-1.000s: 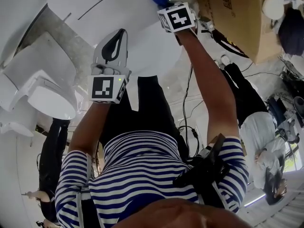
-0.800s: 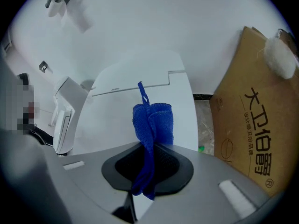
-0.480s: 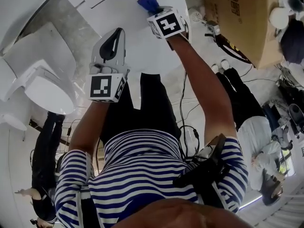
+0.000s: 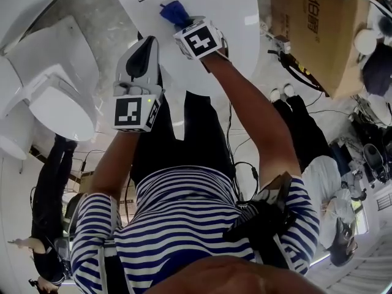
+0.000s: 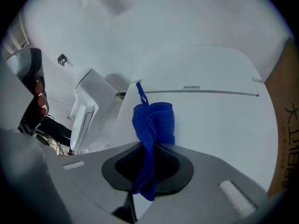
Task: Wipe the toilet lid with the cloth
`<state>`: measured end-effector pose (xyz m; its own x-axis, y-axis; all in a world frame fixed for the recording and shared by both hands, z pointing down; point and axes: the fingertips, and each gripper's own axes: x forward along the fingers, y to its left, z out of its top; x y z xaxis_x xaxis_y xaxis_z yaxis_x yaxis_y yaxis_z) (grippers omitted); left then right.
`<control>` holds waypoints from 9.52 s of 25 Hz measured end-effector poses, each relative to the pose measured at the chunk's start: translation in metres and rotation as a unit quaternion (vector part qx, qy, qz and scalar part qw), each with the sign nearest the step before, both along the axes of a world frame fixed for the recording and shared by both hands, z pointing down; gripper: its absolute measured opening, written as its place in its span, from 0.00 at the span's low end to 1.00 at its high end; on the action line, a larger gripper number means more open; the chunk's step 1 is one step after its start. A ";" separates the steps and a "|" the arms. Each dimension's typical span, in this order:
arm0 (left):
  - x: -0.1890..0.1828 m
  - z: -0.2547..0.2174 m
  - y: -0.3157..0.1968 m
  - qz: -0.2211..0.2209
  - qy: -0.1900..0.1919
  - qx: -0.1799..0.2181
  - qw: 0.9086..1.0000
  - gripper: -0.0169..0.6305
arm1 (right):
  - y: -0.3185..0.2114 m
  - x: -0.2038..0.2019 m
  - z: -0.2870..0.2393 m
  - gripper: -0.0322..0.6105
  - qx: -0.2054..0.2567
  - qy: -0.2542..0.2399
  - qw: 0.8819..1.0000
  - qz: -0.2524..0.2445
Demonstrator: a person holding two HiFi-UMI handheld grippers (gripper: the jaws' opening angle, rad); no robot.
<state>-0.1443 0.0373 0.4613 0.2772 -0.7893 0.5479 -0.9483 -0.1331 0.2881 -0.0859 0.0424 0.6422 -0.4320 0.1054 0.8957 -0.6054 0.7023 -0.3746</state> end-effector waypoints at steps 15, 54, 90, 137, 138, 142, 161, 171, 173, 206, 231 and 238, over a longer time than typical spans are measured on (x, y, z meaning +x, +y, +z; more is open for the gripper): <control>-0.058 0.001 0.015 -0.039 -0.005 -0.002 0.999 0.03 | 0.058 -0.085 0.000 0.13 -0.024 -0.022 0.996 -0.079; 0.182 -0.006 -0.028 0.091 0.014 0.017 0.996 0.03 | -0.058 0.268 -0.018 0.13 0.039 0.069 0.990 0.113; 0.046 -0.006 -0.003 0.008 -0.013 0.020 1.000 0.03 | 0.083 0.068 0.006 0.13 -0.039 0.002 0.999 0.015; 0.125 -0.055 0.025 -0.006 -0.042 0.064 0.997 0.03 | 0.041 0.204 -0.054 0.13 0.048 -0.012 0.996 0.073; 0.134 -0.057 0.026 -0.004 -0.041 0.066 0.997 0.03 | 0.033 0.223 -0.055 0.13 0.054 -0.003 0.995 0.082; 0.161 -0.060 0.034 0.003 -0.041 0.069 0.997 0.03 | 0.017 0.275 -0.058 0.13 0.068 0.014 0.992 0.108; 0.161 -0.031 0.069 -0.011 -0.060 0.051 0.997 0.03 | 0.026 0.309 0.008 0.13 0.052 0.047 0.992 0.105; 0.132 -0.029 0.085 -0.026 -0.061 0.050 0.997 0.03 | 0.050 0.278 0.012 0.13 0.046 0.050 0.994 0.084; 0.126 -0.030 0.088 -0.031 -0.061 0.051 0.996 0.03 | 0.060 0.266 0.012 0.13 0.040 0.045 0.995 0.077; 0.025 -0.015 0.125 -0.091 -0.057 0.034 0.994 0.03 | 0.235 0.027 0.013 0.13 -0.050 -0.052 0.996 -0.054; 0.120 -0.040 0.078 -0.011 -0.044 0.046 0.998 0.03 | 0.155 0.141 -0.046 0.13 0.021 -0.048 0.998 0.033; 0.179 -0.031 0.064 0.034 -0.038 0.042 0.998 0.03 | 0.120 0.251 -0.033 0.13 0.027 0.010 0.995 0.094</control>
